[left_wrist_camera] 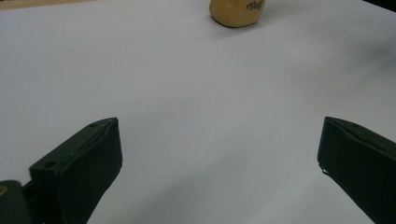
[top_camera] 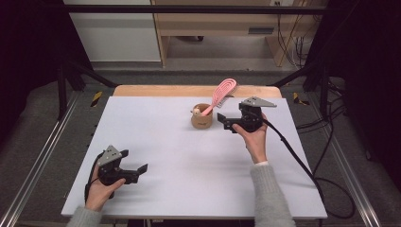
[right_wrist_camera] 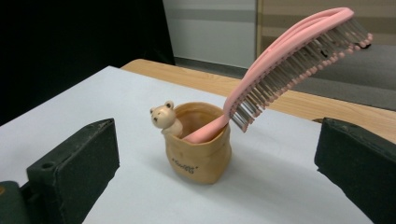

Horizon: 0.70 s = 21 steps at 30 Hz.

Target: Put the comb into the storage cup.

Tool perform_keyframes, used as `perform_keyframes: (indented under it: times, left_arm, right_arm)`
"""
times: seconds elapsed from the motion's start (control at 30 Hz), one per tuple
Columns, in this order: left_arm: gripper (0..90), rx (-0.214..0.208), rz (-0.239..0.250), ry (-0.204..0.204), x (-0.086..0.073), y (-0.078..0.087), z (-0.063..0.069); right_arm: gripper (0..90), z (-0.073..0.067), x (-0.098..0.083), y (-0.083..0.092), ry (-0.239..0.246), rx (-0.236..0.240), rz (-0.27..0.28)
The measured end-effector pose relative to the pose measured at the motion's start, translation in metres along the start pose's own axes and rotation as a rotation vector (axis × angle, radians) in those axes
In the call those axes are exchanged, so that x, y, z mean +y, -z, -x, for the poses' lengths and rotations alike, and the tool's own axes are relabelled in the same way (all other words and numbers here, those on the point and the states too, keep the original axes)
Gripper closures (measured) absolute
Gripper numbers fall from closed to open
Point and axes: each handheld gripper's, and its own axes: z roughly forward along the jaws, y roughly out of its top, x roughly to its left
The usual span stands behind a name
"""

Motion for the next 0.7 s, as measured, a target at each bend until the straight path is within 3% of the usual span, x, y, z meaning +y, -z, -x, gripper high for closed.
perform_keyframes:
  times: [0.1,0.7]
  left_arm:
    - [0.0,-0.001,0.0,-0.004,0.0,0.0,0.0]
    - [0.0,-0.003,0.001,-0.006,0.0,0.0,0.001]
  right_arm:
    - [0.7,-0.003,-0.004,0.007,0.035,0.019,0.011]
    - [0.7,-0.008,-0.033,0.042,0.068,0.109,-0.003]
